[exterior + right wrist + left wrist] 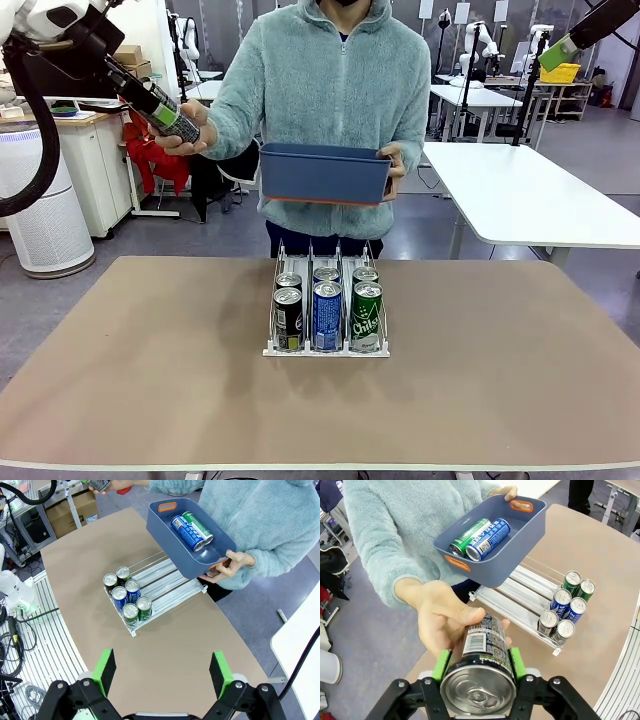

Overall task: Fill the beverage cans into the dispenser.
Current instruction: Pick up the Pepsi coke handed by the human, then place the picked Pepsi coke in the line of the Automatic Can Dispenser with the same cans.

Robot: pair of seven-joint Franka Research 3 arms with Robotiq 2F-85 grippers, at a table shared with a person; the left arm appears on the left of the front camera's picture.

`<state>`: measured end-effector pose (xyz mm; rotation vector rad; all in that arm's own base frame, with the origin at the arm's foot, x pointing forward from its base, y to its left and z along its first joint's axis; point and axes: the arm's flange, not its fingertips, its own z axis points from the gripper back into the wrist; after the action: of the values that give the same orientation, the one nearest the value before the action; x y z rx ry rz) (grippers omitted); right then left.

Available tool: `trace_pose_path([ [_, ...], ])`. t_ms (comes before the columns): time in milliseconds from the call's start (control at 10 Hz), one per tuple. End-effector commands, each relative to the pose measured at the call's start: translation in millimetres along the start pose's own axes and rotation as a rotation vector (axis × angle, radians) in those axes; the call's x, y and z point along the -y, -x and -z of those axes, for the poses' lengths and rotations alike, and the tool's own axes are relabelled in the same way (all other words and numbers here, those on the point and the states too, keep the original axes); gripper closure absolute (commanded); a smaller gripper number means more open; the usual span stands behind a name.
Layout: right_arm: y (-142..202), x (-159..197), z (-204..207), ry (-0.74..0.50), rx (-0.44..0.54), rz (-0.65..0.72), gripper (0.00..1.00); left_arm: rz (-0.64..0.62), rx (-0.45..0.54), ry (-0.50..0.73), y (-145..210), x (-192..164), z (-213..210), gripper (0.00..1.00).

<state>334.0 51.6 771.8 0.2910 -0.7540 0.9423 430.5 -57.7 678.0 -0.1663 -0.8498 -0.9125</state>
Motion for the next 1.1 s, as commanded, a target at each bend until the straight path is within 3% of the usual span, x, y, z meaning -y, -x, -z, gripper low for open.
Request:
trace_pose_path([
  [0,0.1,0.6,1.0,0.007,0.005,0.001,0.0,-0.002,0.001,-0.001,0.9,-0.8,-0.9,1.0],
  [1000,0.1,0.6,1.0,0.007,0.005,0.001,0.0,-0.002,0.001,-0.001,0.9,-0.8,-0.9,1.0],
])
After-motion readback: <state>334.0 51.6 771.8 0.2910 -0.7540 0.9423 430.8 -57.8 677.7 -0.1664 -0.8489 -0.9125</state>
